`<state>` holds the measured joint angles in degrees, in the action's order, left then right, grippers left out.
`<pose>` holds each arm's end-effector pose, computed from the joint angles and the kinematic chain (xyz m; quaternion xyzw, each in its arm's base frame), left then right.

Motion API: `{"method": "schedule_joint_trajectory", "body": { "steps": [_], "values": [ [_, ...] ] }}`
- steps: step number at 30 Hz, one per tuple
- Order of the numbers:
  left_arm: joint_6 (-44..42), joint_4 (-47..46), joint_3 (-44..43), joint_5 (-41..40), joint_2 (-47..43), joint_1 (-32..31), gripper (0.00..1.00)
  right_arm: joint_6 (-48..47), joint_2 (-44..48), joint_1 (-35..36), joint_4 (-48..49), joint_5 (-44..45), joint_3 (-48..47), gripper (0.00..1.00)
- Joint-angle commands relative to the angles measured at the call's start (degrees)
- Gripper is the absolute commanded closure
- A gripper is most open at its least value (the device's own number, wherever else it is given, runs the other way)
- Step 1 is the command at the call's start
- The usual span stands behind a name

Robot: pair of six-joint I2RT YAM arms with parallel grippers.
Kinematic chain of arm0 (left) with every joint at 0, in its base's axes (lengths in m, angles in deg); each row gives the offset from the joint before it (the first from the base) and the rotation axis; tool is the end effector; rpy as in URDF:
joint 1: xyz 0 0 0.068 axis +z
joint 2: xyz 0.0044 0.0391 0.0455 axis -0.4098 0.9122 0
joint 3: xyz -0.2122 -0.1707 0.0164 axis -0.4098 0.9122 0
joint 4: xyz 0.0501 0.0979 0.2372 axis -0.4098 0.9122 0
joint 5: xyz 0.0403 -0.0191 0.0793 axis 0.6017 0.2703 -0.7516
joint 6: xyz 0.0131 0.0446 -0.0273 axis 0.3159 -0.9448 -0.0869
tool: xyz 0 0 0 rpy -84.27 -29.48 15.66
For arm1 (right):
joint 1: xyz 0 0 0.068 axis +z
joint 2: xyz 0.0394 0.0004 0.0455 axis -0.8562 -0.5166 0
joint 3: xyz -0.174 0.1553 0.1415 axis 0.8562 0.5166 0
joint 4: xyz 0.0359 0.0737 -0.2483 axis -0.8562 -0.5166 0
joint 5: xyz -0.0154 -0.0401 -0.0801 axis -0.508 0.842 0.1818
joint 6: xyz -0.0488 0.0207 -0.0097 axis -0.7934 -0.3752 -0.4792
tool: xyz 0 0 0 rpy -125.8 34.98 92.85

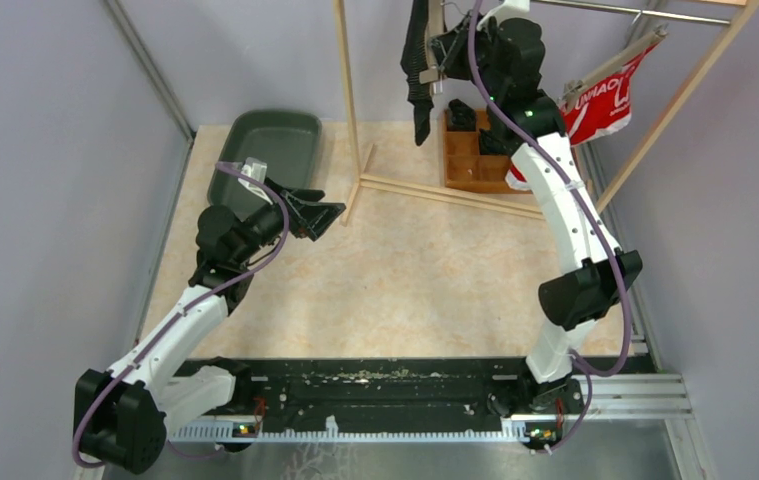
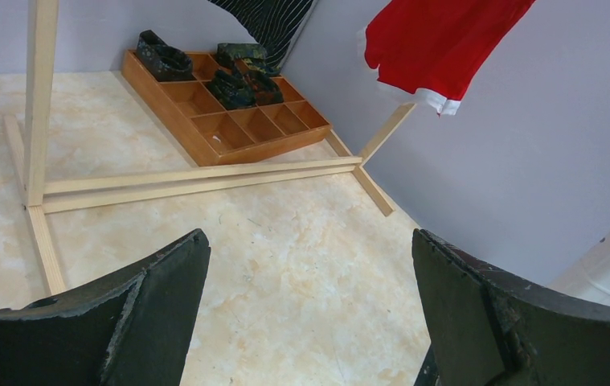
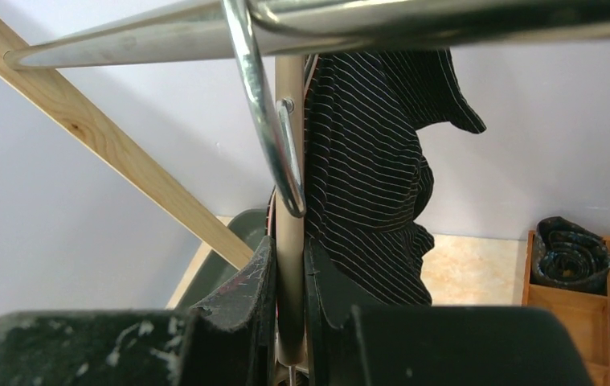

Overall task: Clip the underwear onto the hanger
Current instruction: Place the hanger at the clothesline.

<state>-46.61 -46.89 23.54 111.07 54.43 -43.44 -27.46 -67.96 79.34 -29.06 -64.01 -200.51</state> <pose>0.2149 -0.0932 0.3216 0.1197 0.6388 -0.4644 0.6017 0.3647 0.1382 0.5141 0.0089 0.6882 0.2993 0.6608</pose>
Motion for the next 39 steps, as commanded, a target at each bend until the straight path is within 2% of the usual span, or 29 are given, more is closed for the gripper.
{"method": "schedule_joint_trajectory", "body": {
  "steps": [1,9,14,16,18,21,22,29,34,39],
  "values": [
    [-0.85,-0.18,0.35,-0.24,-0.87,-0.27,0.01,0.56,0.99,0.29,4.16,-0.64,-2.14,0.92],
    [-0.54,-0.15,0.04,-0.06,-0.84,-0.27,0.01,0.41,4.27,0.30,6.86,-1.08,1.57,0.64],
    [-0.67,1.58,-0.81,-0.80,-1.57,-0.27,0.01,0.52,7.61,0.35,8.88,-1.58,4.33,0.60],
    [-0.71,2.89,-1.32,-1.74,-1.99,-0.27,0.01,0.56,9.02,0.31,9.88,-2.26,5.89,0.55],
    [-0.74,6.01,-2.62,-4.25,-2.38,-0.27,0.01,0.68,11.72,0.33,12.77,-3.38,9.59,0.45],
    [-2.38,13.04,-5.72,-7.97,-2.37,-0.26,0.01,1.29,17.43,0.32,18.39,-4.60,16.72,0.22],
    [-3.25,14.77,-6.62,-8.81,-2.36,-0.27,0.01,1.38,19.64,0.30,19.92,-4.70,18.83,0.19],
    [-5.43,19.19,-9.44,-13.77,-3.45,-0.26,0.01,-0.23,31.61,0.30,20.33,-5.57,27.22,0.16],
    [-5.45,19.51,-10.44,-15.33,-2.89,-0.27,0.01,-0.06,41.04,0.30,25.09,-5.32,38.09,0.15],
    [-4.98,18.24,-11.11,-15.42,-1.54,-0.27,0.01,-1.63,44.96,0.32,21.34,-3.58,41.53,0.14]
  ]
}}
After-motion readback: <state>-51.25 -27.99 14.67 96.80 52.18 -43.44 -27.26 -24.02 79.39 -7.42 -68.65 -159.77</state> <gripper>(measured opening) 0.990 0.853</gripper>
